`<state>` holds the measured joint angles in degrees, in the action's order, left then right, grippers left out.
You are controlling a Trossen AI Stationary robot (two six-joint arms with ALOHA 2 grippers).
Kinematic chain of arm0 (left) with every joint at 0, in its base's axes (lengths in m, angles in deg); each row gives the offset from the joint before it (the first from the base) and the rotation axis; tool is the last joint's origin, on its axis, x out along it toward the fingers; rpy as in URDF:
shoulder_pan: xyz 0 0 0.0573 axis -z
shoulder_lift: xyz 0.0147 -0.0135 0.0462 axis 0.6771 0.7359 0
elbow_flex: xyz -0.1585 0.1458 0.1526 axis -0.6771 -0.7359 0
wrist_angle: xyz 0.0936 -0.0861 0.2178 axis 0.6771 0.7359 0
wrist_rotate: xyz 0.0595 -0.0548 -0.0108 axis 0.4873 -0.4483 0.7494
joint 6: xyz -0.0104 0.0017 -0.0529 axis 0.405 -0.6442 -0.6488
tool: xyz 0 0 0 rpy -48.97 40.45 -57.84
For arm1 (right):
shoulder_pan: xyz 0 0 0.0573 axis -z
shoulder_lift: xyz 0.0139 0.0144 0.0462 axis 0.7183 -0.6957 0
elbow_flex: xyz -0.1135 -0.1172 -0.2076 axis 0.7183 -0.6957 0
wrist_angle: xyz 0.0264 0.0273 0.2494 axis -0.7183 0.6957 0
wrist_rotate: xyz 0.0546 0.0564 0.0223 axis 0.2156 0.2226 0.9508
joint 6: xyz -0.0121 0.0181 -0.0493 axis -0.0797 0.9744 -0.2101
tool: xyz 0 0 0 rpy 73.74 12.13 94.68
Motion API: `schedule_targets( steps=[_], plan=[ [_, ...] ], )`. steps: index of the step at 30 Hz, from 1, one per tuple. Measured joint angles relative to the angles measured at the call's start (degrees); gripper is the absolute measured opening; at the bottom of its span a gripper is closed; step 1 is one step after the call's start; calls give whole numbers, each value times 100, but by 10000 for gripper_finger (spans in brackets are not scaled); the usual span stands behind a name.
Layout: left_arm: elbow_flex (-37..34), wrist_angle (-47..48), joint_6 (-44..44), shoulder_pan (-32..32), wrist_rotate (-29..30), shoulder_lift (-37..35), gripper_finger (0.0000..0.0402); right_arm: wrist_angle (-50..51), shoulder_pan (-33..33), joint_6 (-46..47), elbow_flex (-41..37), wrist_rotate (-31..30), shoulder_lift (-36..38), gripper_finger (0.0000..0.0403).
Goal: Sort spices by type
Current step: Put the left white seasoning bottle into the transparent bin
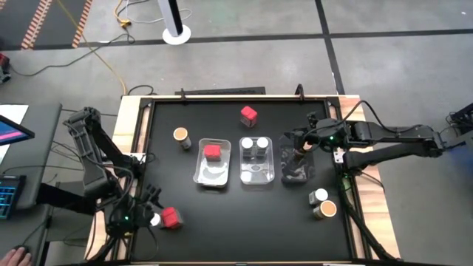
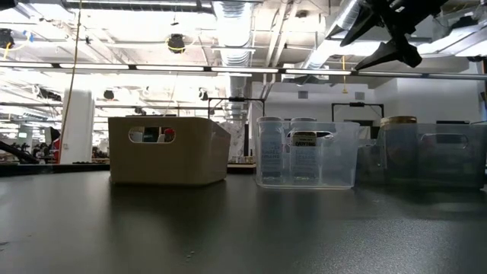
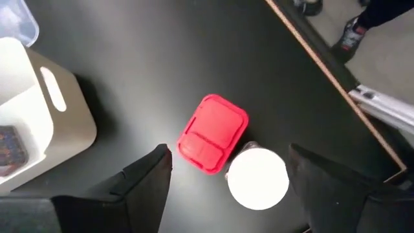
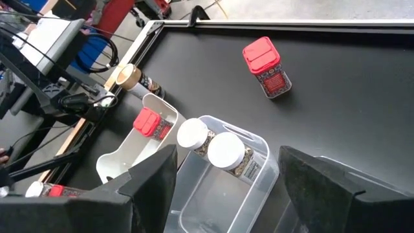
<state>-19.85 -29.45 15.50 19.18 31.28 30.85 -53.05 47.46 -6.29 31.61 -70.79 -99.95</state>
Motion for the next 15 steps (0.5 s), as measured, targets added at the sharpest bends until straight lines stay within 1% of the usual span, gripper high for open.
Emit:
schedule_targets(
  steps=[3, 8, 12, 15],
  plan=[
    [0, -131, -7, 1, -86, 0, 290, 0, 0, -22, 0, 0, 0, 296],
    [0, -180, 414, 1, -196, 2, 290, 0, 0, -36, 0, 2, 0, 296],
    [-47, -249, 1167, 1, -640, 2, 290, 0, 0, -48, 0, 2, 0, 296],
    [-218, -372, 1338, 1, -839, 29, 290, 7, 0, -49, 0, 2, 1, 296]
  ],
)
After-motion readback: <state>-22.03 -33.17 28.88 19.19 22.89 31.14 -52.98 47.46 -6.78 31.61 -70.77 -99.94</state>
